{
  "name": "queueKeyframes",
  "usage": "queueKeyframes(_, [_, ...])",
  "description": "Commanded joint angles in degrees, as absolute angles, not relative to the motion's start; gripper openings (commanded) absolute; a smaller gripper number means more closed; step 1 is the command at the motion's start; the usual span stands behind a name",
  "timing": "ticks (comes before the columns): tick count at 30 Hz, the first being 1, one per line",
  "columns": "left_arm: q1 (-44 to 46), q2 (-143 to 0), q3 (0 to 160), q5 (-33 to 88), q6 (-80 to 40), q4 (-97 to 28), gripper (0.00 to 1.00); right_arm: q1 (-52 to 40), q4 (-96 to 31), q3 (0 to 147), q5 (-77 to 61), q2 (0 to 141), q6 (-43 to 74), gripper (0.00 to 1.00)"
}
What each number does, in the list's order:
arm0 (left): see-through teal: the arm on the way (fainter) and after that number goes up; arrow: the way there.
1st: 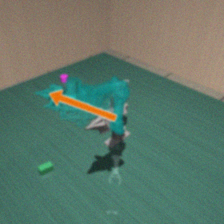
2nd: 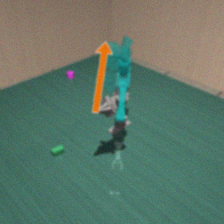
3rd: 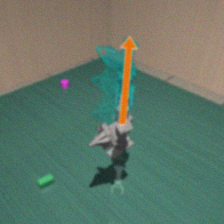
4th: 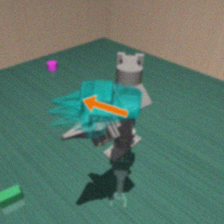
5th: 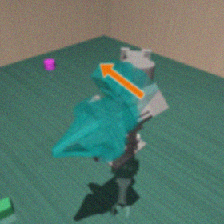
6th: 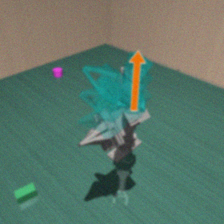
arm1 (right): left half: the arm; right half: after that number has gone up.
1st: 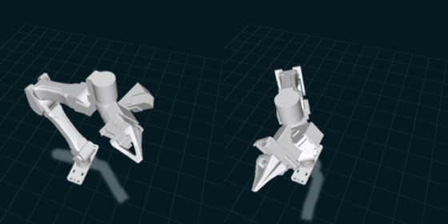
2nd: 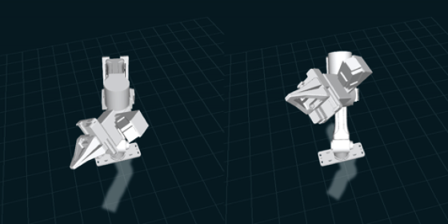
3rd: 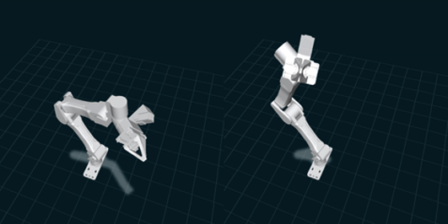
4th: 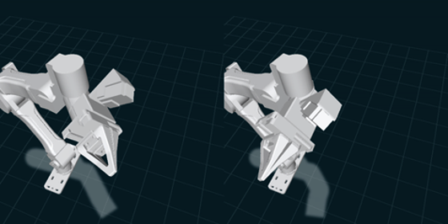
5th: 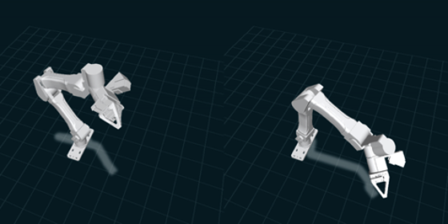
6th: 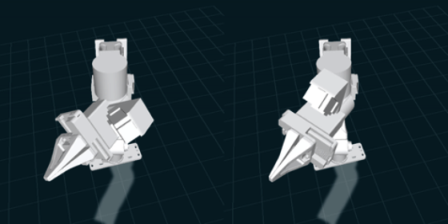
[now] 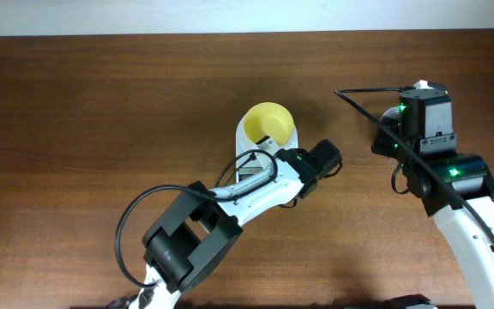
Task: Scoop item into bowl and weigh 50g on scale
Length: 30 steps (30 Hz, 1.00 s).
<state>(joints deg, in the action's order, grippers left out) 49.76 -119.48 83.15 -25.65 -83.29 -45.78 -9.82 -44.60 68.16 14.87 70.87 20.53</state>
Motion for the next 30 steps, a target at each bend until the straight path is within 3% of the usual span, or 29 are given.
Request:
queueKeyframes(1, [49.8, -121.2, 83.5, -26.4, -84.0, -45.8, 0.0, -9.7, -44.4, 69.3, 14.5, 70.9, 20.4, 0.04])
queueKeyframes(30, [49.8, -121.2, 83.5, -28.9, -84.0, -45.1, 0.0, -9.7, -44.4, 69.3, 14.5, 70.9, 20.4, 0.04])
